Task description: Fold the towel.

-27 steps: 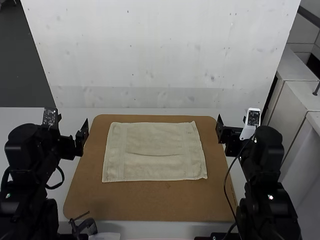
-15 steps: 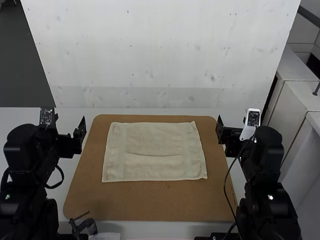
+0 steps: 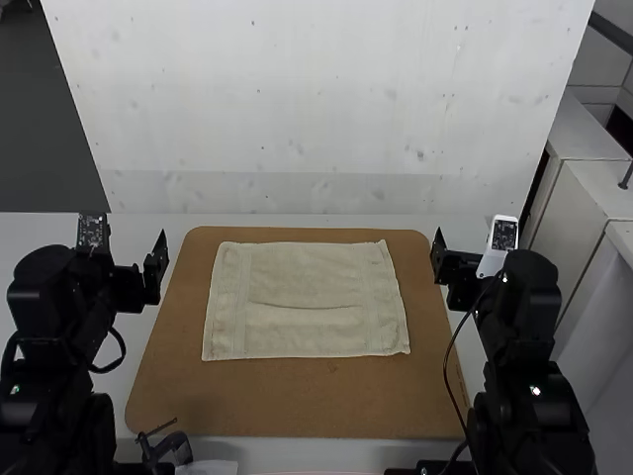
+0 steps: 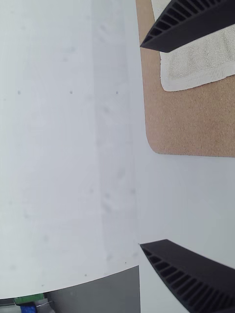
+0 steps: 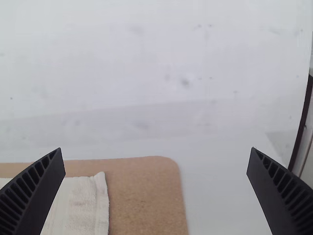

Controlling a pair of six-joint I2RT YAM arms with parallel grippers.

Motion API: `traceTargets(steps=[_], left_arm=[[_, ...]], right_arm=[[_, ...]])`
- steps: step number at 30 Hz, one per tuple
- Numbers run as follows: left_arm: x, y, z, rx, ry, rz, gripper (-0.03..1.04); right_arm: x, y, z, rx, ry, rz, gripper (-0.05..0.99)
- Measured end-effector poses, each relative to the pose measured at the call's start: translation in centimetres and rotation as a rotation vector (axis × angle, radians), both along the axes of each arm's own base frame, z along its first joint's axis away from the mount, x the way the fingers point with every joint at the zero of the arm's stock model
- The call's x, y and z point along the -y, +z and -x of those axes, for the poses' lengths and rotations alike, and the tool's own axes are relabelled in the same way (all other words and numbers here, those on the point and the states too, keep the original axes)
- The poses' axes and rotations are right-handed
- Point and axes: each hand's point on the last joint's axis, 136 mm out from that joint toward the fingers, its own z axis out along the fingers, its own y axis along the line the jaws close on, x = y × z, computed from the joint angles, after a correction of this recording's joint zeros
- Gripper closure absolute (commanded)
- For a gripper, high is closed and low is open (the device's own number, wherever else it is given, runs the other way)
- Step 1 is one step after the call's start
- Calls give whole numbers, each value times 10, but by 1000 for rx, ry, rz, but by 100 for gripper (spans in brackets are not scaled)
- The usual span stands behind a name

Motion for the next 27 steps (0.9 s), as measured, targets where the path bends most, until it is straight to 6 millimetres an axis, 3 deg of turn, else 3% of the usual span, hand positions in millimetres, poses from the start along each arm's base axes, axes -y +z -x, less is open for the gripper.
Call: traceTargets(steps=[8, 15, 18, 27], left_arm=[[-1, -11, 2, -52, 4, -12, 2], [1, 25, -3, -98, -6, -16, 2], [6, 26, -12, -173, -24, -17, 2], [8, -2, -38, -403, -30, -20, 2]], right_arm=[[3, -3, 1, -18, -20, 3, -3], [0, 13, -4, -86, -4, 6, -3], [-4, 15, -12, -147, 13, 6, -3], [-19, -25, -41, -442, 90, -12, -3]])
